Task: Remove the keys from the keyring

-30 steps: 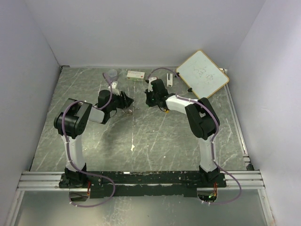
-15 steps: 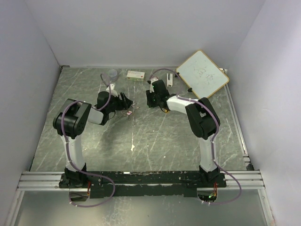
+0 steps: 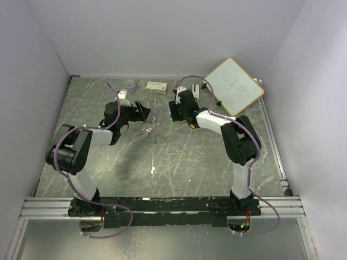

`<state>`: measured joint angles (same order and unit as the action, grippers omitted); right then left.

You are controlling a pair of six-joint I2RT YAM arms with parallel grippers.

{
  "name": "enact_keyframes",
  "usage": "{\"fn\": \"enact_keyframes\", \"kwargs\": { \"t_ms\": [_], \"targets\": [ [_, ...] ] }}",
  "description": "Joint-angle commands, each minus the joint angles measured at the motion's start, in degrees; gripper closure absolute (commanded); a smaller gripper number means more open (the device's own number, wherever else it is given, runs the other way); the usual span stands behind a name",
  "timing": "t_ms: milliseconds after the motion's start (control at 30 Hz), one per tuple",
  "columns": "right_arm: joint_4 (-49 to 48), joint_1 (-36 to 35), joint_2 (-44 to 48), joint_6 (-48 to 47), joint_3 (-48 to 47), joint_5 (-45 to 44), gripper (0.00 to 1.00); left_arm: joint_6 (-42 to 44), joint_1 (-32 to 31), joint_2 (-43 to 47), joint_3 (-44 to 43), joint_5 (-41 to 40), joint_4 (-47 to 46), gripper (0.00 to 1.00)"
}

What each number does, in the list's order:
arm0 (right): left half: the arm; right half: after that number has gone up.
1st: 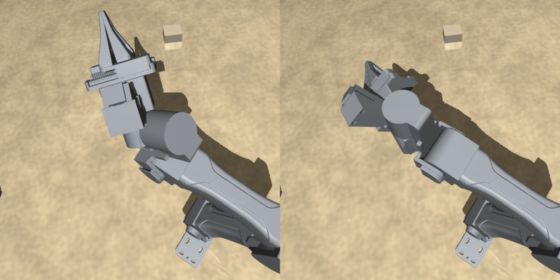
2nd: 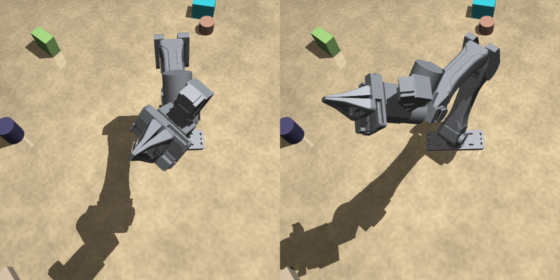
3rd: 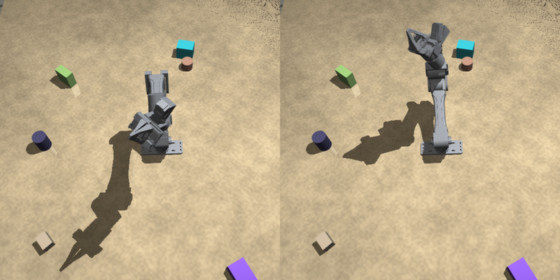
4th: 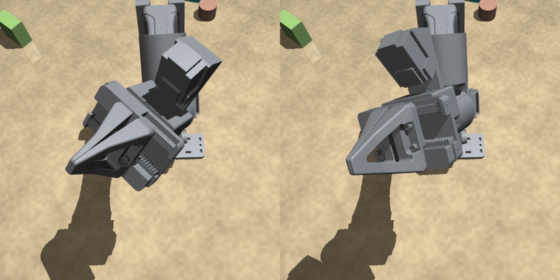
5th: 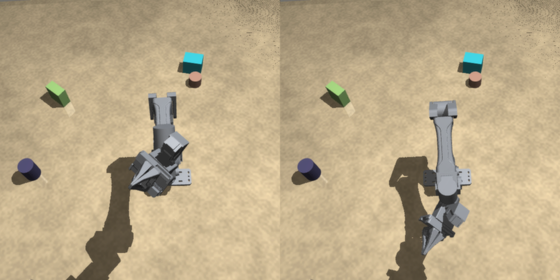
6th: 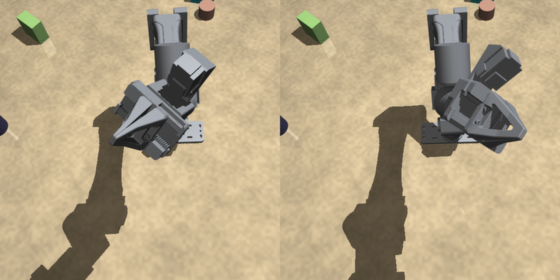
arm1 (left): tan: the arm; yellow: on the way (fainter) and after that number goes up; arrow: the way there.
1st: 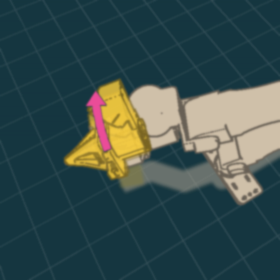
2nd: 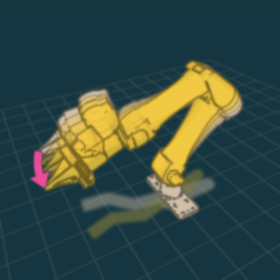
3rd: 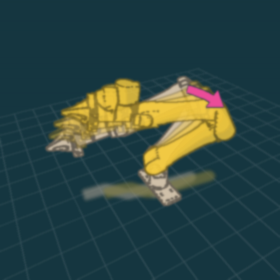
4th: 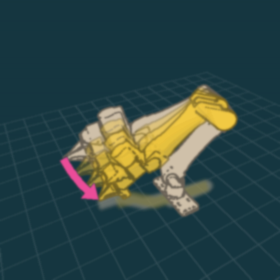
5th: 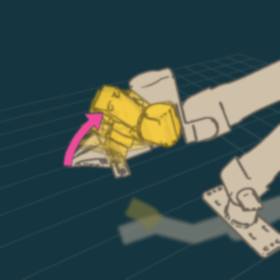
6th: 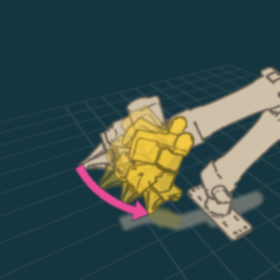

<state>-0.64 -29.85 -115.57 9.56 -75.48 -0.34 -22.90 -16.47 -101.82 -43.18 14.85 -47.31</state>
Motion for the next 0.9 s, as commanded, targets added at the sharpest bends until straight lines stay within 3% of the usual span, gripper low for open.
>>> {"fn": "enact_keyframes", "kwargs": {
  "t_ms": [0,167,267,300,600,867],
  "targets": [
    [-4.18,0.35,9.64,-0.7,3.87,-3.6,0.5,5.46,0.48,5.49,1.59,-3.42,3.17,0.0],
    [-5.77,0.33,17.24,-0.03,9.52,-10.42,0.31,8.3,0.47,12.23,5.63,-6.07,4.62,0.0],
    [-7.43,0.37,22.85,1.14,14.73,-17.77,0.05,9.68,0.47,16.76,7.98,-7.62,5.76,0.0],
    [-8.13,0.33,24.54,1.56,16.46,-20.74,0.01,10.35,0.47,18.15,8.48,-8.19,6.47,0.0],
    [-8.98,0.32,39.55,5.43,28.04,-44.27,0.0,11.78,0.47,29.16,12.08,-10.88,10.96,0.0],
    [-7.74,0.32,48.87,9.68,34.31,-60.82,0.0,12.17,0.5,32.0,13.05,-11.47,12.61,0.0]
  ]
}}
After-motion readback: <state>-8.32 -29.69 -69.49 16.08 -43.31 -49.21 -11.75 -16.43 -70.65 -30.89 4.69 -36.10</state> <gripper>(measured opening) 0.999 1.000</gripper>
